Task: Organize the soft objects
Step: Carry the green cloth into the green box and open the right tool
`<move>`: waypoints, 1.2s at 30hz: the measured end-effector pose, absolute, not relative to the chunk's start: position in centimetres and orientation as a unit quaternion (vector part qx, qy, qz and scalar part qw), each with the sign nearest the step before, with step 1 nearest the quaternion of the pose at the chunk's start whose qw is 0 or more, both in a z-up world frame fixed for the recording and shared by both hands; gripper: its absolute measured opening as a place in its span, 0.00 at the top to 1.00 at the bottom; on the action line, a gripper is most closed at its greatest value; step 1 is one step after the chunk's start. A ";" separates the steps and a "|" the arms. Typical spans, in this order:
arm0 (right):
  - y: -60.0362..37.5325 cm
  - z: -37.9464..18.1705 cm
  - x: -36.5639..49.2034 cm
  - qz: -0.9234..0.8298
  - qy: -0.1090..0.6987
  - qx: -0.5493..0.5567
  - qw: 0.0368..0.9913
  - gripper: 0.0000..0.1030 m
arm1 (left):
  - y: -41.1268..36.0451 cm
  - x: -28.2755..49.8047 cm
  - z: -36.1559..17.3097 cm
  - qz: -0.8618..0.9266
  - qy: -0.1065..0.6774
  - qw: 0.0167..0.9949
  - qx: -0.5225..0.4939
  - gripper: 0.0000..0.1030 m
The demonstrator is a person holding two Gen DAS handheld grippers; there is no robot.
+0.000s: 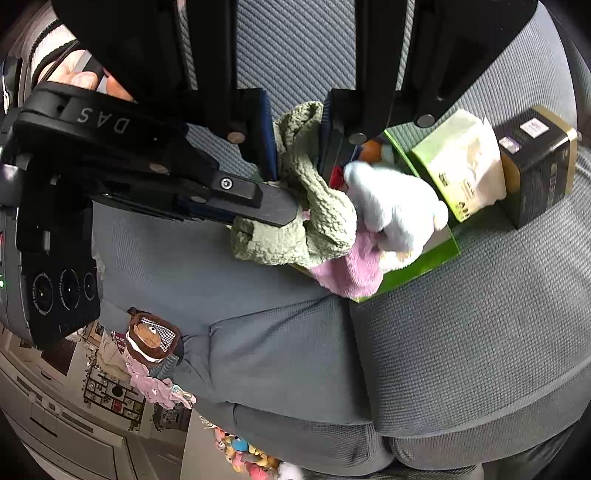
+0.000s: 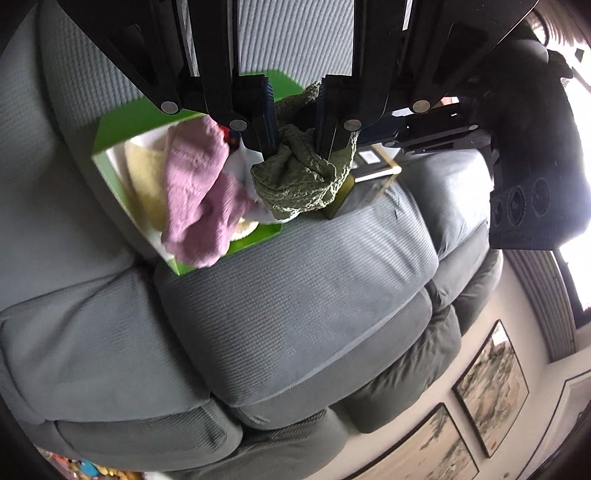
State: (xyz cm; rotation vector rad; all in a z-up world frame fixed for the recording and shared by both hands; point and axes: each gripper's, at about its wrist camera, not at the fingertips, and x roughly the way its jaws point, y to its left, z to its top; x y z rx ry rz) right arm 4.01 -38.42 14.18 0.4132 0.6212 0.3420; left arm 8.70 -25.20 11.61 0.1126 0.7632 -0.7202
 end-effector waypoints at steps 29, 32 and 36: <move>-41.8 13.6 10.7 0.139 0.319 0.202 0.915 0.81 | -28.7 14.7 11.1 -0.327 0.373 0.865 0.069 0.79; -42.0 12.9 11.7 0.135 0.330 0.204 0.912 0.81 | -29.2 15.8 10.4 -0.323 0.387 0.861 0.069 0.79; -42.0 12.0 13.1 0.131 0.347 0.199 0.907 0.81 | -29.7 16.7 9.7 -0.317 0.398 0.858 0.074 0.79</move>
